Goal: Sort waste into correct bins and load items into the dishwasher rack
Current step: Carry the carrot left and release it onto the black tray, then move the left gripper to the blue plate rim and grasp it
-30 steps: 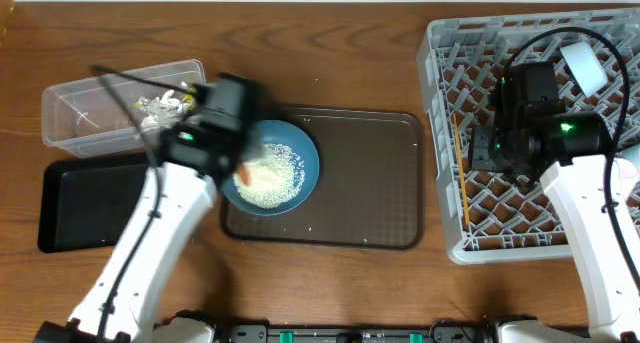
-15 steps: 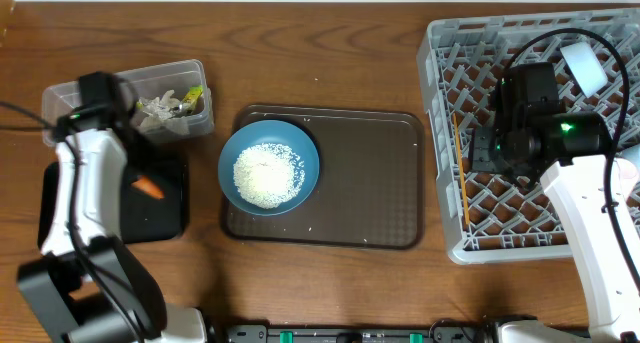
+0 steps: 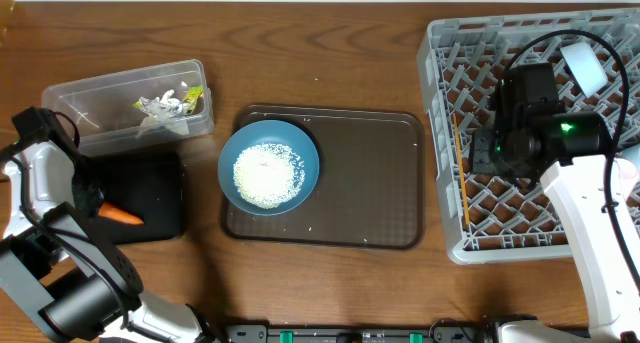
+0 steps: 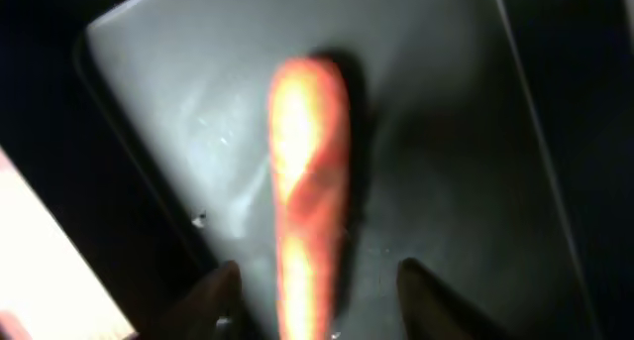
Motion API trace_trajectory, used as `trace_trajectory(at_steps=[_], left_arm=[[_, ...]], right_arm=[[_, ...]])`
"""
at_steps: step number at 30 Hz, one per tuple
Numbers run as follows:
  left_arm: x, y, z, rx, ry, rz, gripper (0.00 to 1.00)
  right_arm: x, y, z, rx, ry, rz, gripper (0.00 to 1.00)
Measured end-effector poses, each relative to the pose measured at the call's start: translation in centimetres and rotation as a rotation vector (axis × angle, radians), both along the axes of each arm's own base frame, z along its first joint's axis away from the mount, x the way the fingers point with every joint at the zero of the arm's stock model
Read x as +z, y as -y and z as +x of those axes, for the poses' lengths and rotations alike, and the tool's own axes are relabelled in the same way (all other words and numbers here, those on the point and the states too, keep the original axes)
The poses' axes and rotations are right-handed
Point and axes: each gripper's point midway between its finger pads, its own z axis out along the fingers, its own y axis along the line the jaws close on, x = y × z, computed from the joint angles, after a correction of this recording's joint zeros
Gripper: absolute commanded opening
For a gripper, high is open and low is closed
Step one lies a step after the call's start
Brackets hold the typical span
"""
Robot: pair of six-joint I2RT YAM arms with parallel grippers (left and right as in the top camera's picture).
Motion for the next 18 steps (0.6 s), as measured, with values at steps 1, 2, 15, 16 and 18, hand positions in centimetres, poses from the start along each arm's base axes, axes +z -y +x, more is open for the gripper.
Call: trace_trajectory(at_steps=[1,2,15,16,18], left_arm=[[0.0,0.1,0.1,-0.001,0.005,-0.006,0.57],[0.0,0.3,0.2,-0.001,0.014,-0.019,0.58],[9.5,10.1,6.1,-0.375,0.311,0.036,0.61],[10.3,11.7,6.6,-0.438,0.333,0.045,0.61],[11.5,15.6,7.4,-0.576,0.369,0.045,0.61]], right_arm=[[0.0,0.0,-0.1,0.000,-0.002,-0.001,0.45],[0.0,0.0,-0.1,0.000,-0.004,-0.001,0.45],[0.0,0.4,-0.2,-0.006,-0.007,-0.021,0.46],[0.0,0.4,-0.2,-0.006,-0.006,-0.021,0.46],[0.0,0.4,-0.1,-0.006,-0.005,-0.023,0.46]])
